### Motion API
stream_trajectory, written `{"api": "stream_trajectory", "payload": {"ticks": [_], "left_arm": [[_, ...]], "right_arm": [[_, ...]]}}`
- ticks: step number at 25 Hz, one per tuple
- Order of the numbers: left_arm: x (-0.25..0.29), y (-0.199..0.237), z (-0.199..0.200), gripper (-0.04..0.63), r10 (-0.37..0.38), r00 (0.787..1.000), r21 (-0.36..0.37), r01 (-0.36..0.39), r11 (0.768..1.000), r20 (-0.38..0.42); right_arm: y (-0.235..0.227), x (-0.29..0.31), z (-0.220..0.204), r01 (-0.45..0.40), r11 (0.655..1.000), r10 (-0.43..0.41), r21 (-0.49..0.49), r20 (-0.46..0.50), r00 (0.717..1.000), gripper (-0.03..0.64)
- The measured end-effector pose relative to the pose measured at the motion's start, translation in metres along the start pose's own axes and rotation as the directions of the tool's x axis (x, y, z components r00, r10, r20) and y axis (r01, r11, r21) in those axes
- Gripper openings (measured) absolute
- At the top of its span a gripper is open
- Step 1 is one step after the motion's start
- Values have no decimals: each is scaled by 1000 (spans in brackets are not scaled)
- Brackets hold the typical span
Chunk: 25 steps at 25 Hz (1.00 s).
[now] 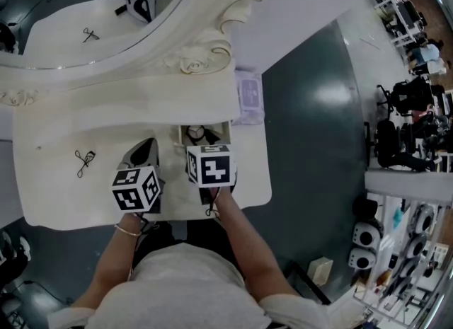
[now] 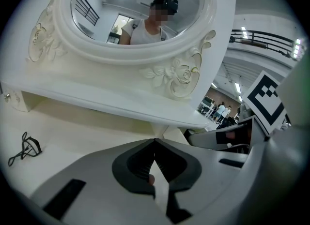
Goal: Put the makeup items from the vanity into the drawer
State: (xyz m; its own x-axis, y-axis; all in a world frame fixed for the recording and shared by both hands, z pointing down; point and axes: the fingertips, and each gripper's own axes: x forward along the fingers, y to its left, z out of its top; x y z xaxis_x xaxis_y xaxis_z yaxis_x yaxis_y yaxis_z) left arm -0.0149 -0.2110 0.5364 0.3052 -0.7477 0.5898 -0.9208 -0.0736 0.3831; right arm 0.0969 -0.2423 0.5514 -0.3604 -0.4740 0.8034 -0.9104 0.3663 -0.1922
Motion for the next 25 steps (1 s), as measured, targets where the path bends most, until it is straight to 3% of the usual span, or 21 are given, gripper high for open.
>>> {"api": "stream_trajectory", "payload": {"ticks": [25], "left_arm": [[-12, 14, 3, 3, 11, 1000, -4, -11, 1000, 8]], "right_arm": [[5, -7, 4, 21, 1000, -21, -7, 23, 999, 219]]}}
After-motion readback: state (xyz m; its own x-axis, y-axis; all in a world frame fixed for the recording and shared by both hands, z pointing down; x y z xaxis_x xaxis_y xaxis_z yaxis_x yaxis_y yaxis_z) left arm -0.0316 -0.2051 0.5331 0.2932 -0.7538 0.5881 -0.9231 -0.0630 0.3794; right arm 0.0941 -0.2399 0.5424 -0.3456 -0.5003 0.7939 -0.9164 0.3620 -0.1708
